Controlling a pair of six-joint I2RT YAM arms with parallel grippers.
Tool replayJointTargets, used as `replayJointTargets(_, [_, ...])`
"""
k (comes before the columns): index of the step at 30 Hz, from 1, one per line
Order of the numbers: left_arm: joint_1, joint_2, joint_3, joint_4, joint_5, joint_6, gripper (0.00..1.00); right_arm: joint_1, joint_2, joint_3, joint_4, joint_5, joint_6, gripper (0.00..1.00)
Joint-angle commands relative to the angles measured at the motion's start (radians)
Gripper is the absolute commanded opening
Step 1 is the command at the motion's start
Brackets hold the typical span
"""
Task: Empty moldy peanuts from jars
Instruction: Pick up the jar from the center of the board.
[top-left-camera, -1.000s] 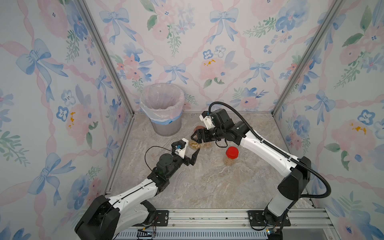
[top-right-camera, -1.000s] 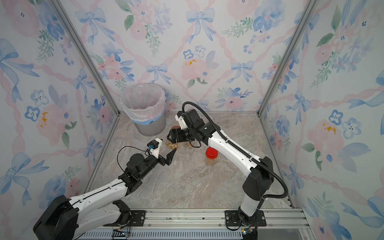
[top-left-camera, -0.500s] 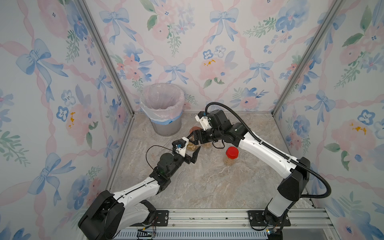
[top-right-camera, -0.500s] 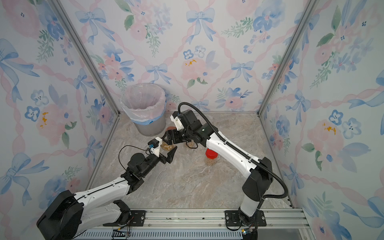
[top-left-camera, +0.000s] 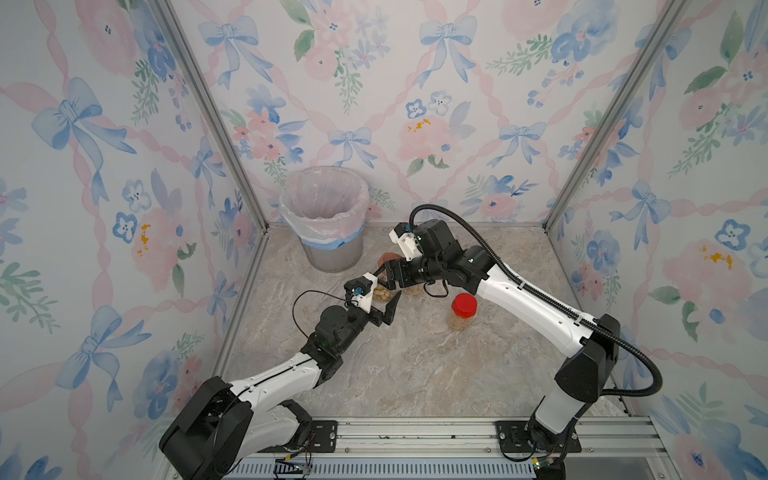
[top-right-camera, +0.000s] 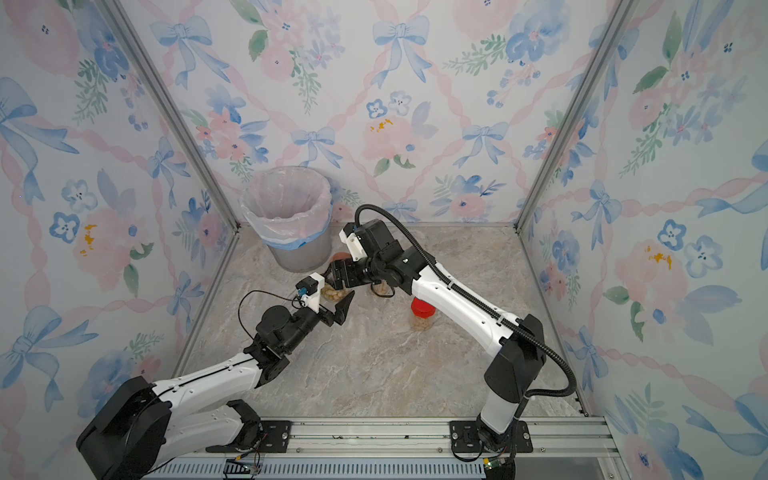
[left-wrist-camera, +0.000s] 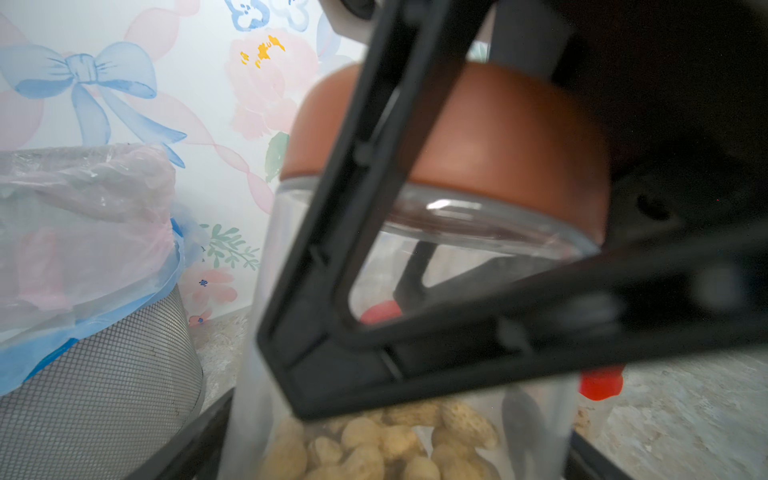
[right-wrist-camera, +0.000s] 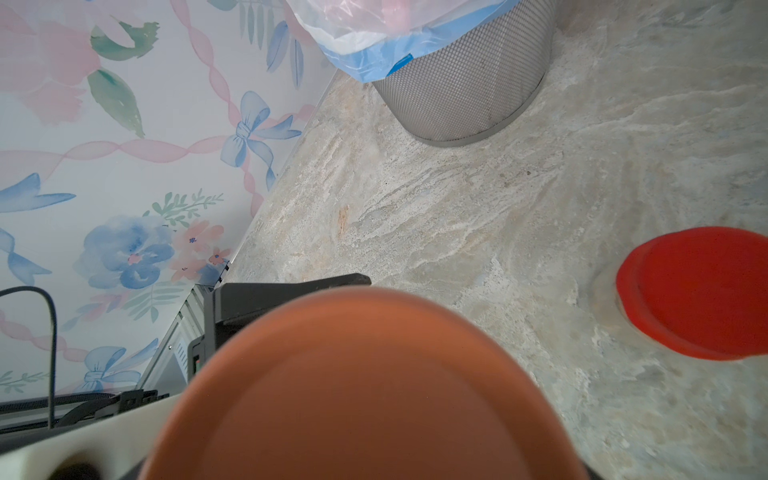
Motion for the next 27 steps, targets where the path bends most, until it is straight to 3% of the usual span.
replayJointTargets(1, [0.008, -0.011, 0.013, 0.060, -0.051, -0.003, 0.98, 0.018, -0.018, 0.031, 0.029, -0.026, 0.002, 0.57])
replayJointTargets(9, [0.010, -0.003, 0.019, 0.062, -0.027, -0.002, 0.98, 0.019, -0.027, 0.024, 0.021, -0.016, -0.006, 0.57])
replayJointTargets(19, [0.007, 0.005, 0.018, 0.062, 0.037, 0.008, 0.88, 0.025, -0.006, 0.048, -0.016, -0.042, -0.014, 0.57])
replayJointTargets(27, [0.002, -0.025, 0.009, 0.059, 0.055, 0.010, 0.68, 0.033, 0.031, 0.092, -0.075, -0.075, -0.020, 0.58])
